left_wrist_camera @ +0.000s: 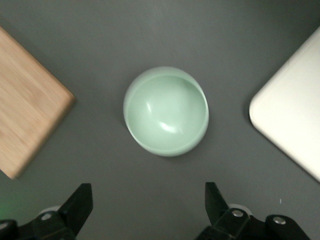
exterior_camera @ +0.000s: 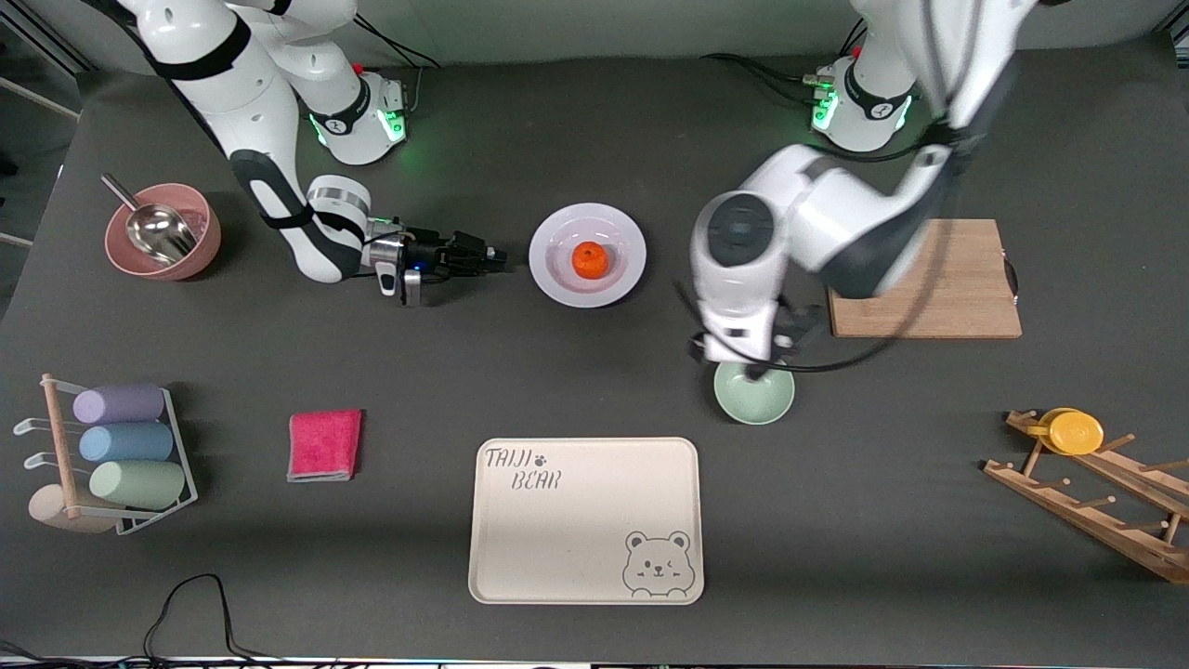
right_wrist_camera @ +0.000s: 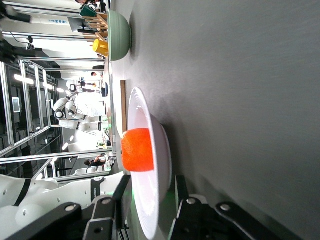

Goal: Place orange and plate with both arms

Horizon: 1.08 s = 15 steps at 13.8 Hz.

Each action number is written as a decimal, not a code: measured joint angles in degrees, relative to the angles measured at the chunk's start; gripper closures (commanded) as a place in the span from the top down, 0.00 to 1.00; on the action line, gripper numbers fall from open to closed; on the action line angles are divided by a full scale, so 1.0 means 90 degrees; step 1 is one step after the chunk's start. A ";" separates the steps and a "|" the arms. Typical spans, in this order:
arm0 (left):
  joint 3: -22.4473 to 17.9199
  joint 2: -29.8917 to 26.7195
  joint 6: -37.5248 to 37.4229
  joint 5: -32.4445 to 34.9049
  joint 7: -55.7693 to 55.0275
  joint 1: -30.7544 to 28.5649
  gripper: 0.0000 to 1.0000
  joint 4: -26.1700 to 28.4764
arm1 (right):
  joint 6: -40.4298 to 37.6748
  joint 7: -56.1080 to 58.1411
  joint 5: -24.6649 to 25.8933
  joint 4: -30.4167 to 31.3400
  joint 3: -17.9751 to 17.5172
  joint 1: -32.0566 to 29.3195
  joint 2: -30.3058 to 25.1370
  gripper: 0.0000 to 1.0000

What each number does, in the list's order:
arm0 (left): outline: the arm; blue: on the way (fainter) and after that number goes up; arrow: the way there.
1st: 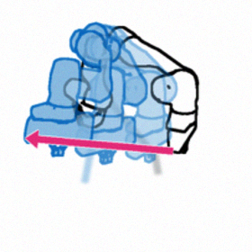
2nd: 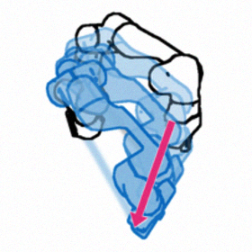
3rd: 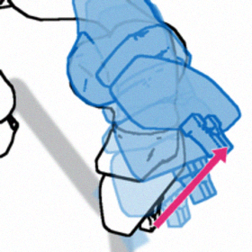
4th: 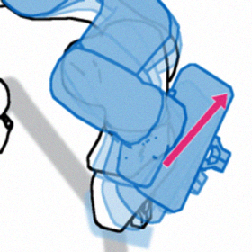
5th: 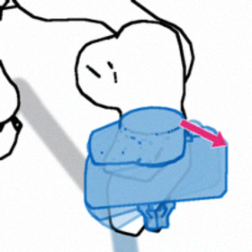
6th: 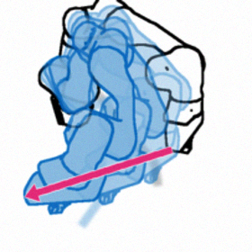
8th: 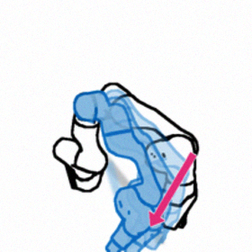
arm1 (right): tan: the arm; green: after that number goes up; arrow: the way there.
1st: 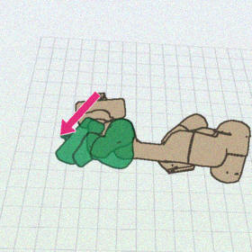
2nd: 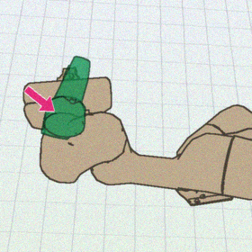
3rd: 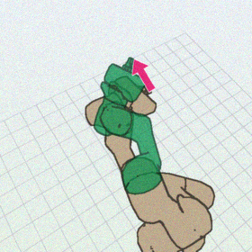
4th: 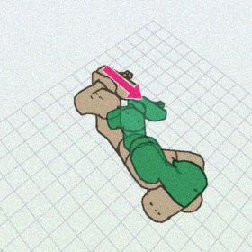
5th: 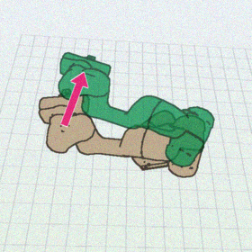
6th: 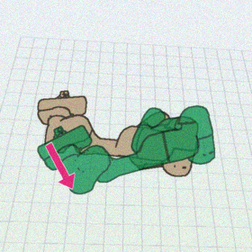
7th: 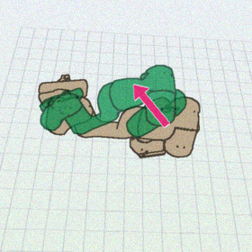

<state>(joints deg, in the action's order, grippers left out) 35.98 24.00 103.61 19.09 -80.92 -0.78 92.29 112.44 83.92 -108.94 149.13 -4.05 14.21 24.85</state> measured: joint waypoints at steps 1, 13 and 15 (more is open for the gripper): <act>0.0001 -0.0241 -0.0157 -0.0055 0.0346 -0.0357 1.00 0.0006 | 0.0002 0.0000 -0.0237 -0.0064 -0.0001 0.0195 0.0043 0.42; -0.0054 -0.1401 -0.0276 -0.0835 0.5509 -0.4063 1.00 0.0745 | 0.0028 0.0005 -0.0751 -0.0596 0.0010 0.0705 0.0520 0.03; -0.0212 -0.1771 -0.0267 -0.1183 0.6577 -0.4456 1.00 0.1000 | 0.0022 0.0009 -0.0760 -0.0600 0.0010 0.0706 0.0523 0.02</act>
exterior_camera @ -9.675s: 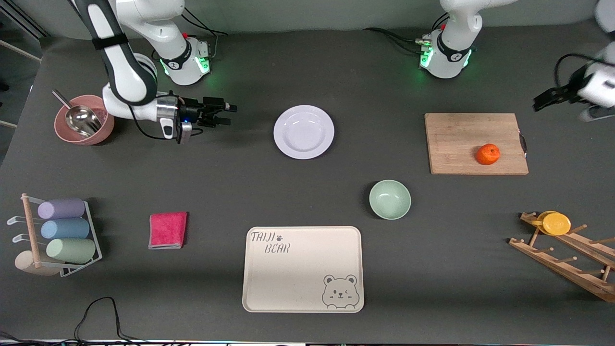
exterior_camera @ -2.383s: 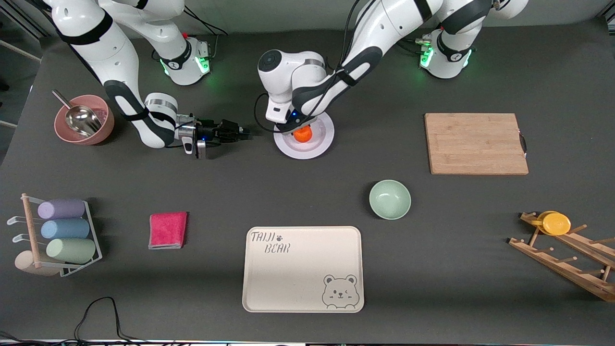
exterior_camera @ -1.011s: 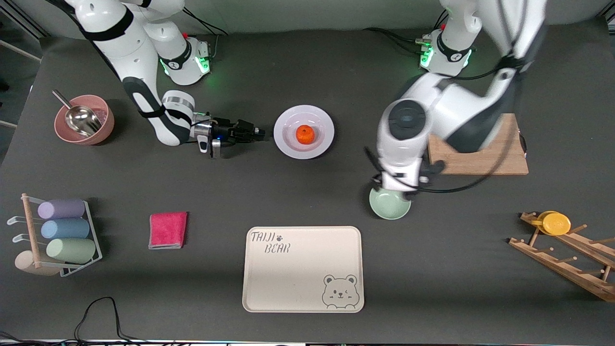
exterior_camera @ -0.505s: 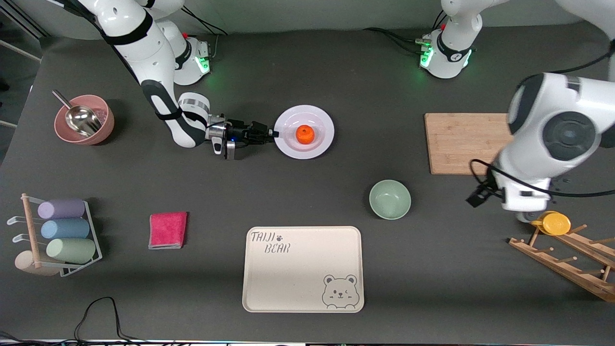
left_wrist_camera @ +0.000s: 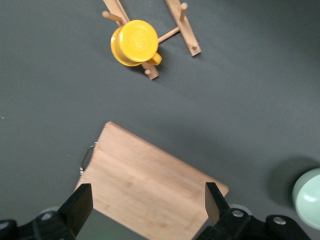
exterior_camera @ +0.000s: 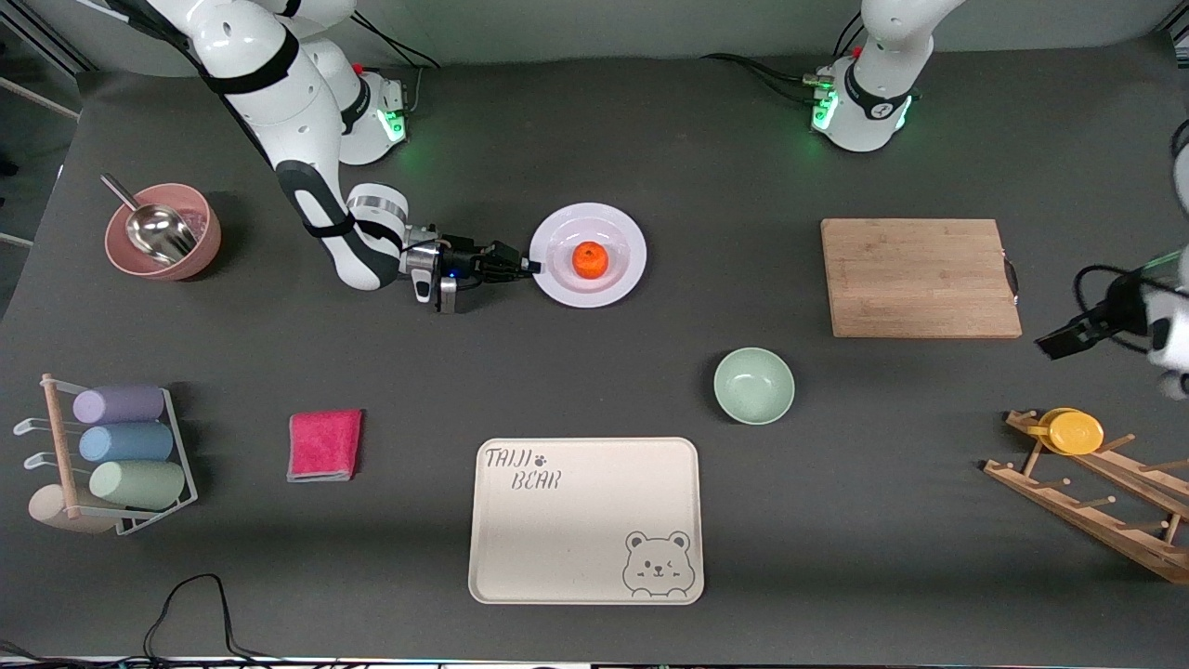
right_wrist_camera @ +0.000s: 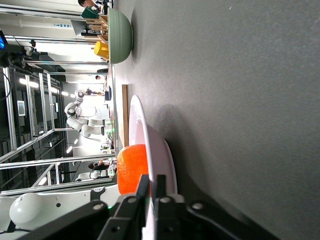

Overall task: Place orange and plate with both arms
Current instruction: 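Slide the plate with the right gripper toward the bear tray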

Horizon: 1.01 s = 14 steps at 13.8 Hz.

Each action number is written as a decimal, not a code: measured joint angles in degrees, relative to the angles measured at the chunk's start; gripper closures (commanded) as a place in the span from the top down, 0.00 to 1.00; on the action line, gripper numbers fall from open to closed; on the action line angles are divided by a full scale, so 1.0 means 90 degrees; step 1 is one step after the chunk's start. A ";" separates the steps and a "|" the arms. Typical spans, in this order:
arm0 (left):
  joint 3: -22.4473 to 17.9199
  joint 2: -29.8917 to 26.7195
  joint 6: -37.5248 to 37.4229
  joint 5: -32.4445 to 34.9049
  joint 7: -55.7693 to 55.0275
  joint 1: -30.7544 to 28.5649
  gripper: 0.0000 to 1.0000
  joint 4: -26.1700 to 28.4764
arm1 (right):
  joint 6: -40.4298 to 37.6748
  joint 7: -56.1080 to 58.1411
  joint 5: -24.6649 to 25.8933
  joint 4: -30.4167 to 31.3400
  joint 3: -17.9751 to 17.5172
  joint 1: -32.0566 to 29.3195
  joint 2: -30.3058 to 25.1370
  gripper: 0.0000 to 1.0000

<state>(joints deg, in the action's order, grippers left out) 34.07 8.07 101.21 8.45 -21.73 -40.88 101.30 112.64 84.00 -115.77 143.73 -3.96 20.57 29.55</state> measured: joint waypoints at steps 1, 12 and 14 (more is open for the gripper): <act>-0.0222 -0.0208 0.0025 -0.0282 0.0563 -0.0044 1.00 0.0143 | -0.0006 0.0003 -0.0002 -0.0009 0.0000 0.0000 0.0000 0.01; -0.0801 -0.1910 0.0256 -0.1390 0.1644 0.0803 1.00 0.1328 | 0.0012 -0.0167 0.0105 -0.0209 0.0014 -0.0085 -0.1462 0.00; -0.0801 -0.1870 -0.0033 -0.1390 0.1668 0.0913 1.00 0.0953 | 0.0016 -0.0623 0.0427 -0.0205 0.0022 -0.0225 -0.1817 0.00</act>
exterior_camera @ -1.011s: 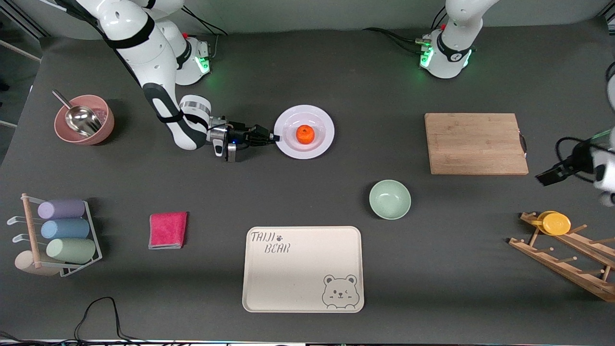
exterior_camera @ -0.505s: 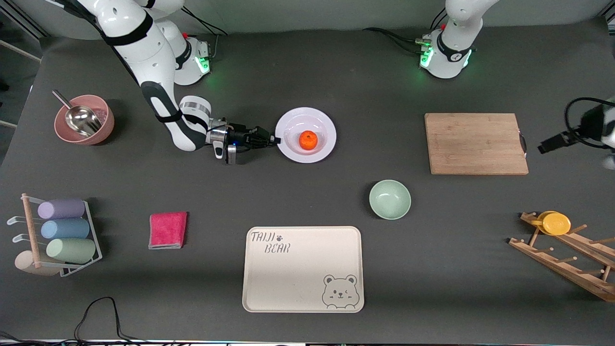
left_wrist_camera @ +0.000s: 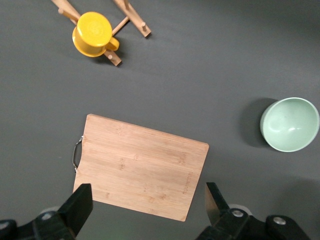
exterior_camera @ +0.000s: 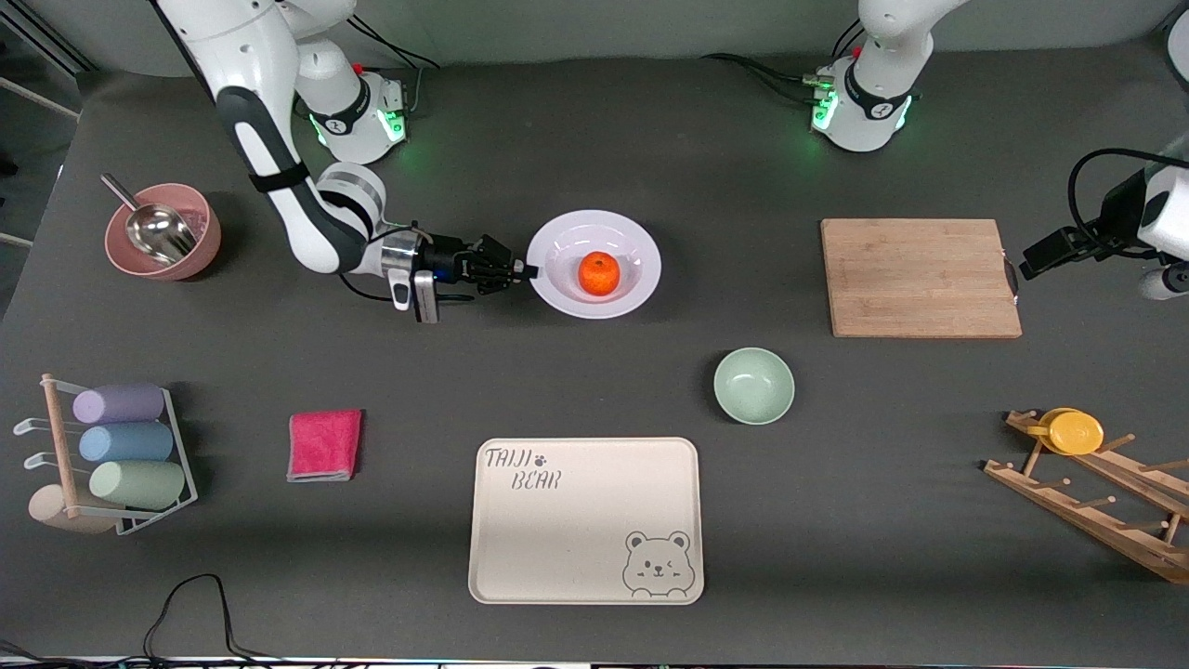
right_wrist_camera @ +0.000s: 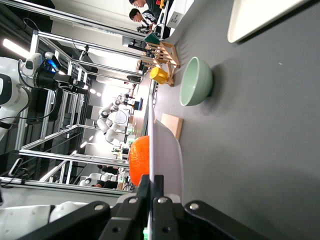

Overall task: Place orange and plate with both arms
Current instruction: 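Slide the plate with the right gripper toward the bear tray, then set the plate down on the bear tray with the right gripper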

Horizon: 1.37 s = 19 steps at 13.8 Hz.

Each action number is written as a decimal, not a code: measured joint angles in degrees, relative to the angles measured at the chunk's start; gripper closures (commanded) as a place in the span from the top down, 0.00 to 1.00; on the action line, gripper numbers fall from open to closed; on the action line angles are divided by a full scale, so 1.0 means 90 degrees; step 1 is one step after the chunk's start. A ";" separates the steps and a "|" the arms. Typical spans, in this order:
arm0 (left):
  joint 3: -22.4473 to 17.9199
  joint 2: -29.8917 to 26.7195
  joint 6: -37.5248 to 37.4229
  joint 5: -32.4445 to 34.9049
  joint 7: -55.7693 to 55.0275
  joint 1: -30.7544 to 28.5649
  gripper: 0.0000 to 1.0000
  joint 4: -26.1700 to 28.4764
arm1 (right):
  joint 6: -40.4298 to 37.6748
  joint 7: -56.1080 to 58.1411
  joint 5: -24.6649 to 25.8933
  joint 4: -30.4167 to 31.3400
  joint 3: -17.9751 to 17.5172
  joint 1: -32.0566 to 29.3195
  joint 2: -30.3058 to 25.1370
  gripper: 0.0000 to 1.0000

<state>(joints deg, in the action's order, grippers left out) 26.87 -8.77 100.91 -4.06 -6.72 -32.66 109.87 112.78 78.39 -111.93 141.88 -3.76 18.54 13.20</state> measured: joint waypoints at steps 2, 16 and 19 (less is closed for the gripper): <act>-0.0006 0.0076 -0.0081 0.0026 0.0042 0.0108 1.00 -0.0221 | 0.0001 -0.0500 0.0330 -0.0010 0.0007 -0.0230 -0.0279 0.00; -0.3674 0.0644 -0.1061 0.0594 0.0735 0.3880 1.00 -0.1303 | 0.0203 -0.3867 0.1418 -0.6903 0.0323 -0.0741 0.4245 0.00; -0.3644 0.0658 -0.1147 0.0597 0.0712 0.3922 1.00 -0.1304 | 0.0489 -0.4624 0.1748 -0.8445 0.0386 -0.0741 0.5070 0.00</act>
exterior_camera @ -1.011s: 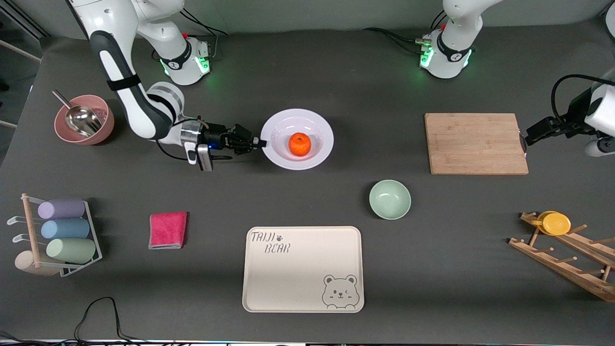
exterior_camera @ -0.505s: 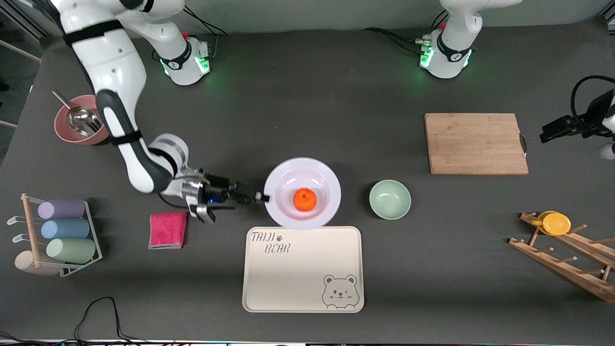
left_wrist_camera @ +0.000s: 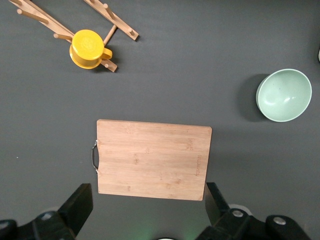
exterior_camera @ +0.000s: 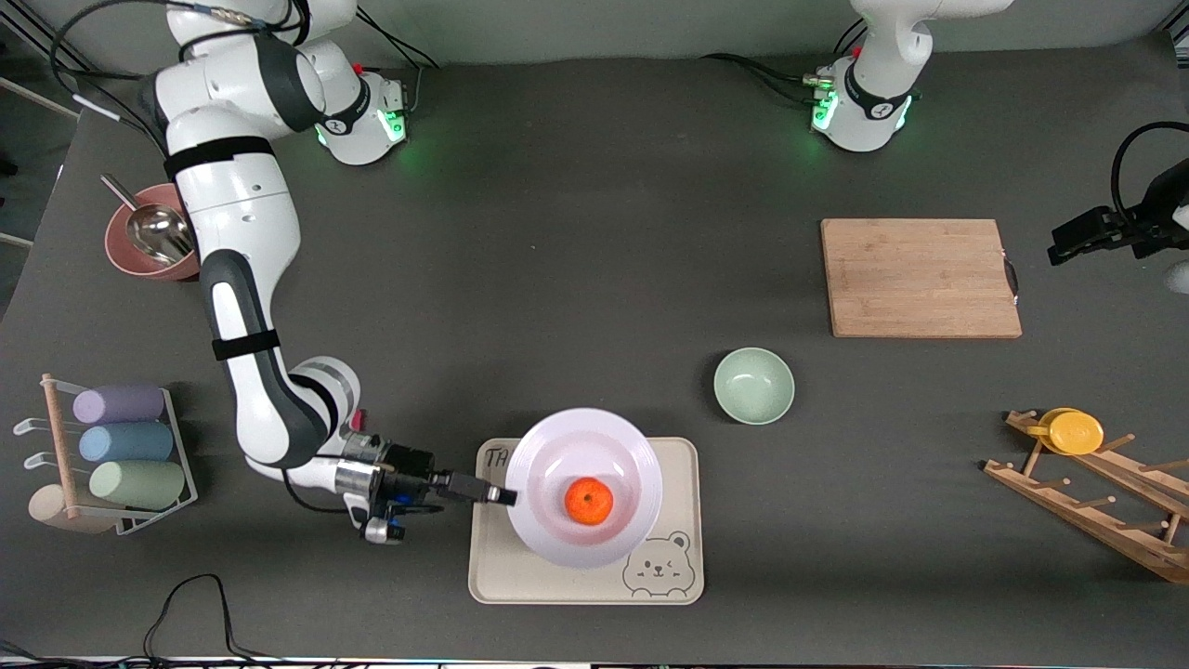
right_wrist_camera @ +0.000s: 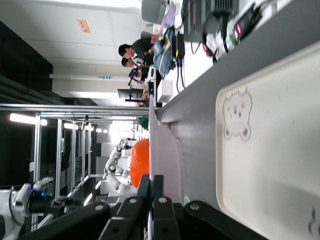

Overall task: Place orange and plate with both arms
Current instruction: 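Set the plate down on the bear tray with the right gripper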

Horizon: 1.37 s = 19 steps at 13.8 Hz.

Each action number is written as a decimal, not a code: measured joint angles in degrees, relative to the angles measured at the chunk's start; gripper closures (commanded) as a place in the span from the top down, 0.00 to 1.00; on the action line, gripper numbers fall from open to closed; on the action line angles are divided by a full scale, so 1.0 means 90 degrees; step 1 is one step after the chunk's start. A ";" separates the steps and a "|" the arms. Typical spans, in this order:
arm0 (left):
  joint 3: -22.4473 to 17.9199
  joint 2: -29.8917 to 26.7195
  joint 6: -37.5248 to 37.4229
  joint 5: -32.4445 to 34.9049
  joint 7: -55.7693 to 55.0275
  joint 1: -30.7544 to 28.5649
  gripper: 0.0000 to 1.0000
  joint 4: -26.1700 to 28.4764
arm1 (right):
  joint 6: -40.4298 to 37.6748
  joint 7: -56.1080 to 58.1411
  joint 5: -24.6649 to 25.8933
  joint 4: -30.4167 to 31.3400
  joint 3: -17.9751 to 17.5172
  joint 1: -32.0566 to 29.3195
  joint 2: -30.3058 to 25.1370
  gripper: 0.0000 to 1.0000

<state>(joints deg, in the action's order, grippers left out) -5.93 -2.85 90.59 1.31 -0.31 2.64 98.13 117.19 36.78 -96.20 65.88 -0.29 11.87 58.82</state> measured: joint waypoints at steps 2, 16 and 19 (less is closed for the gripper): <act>0.0007 0.0024 -0.0031 0.0008 -0.0045 0.0012 1.00 0.0001 | 0.0132 -0.0041 0.0024 -0.0386 -0.0001 0.0015 0.0320 0.00; -0.0008 0.0182 -0.0107 0.0124 -0.0253 -0.0048 1.00 -0.0053 | 0.0216 0.0812 0.0082 -0.0408 0.0000 0.0027 0.1155 0.33; 0.0013 0.0183 -0.0107 0.0097 -0.0273 -0.0024 1.00 -0.0145 | 0.0216 0.0812 0.0082 -0.0393 0.0000 0.0026 0.1155 0.50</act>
<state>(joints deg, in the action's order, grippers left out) -5.81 -1.20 89.63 2.18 -2.76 2.42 96.83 119.13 44.08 -95.46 62.34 -0.29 12.11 69.22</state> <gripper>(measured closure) 0.000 0.696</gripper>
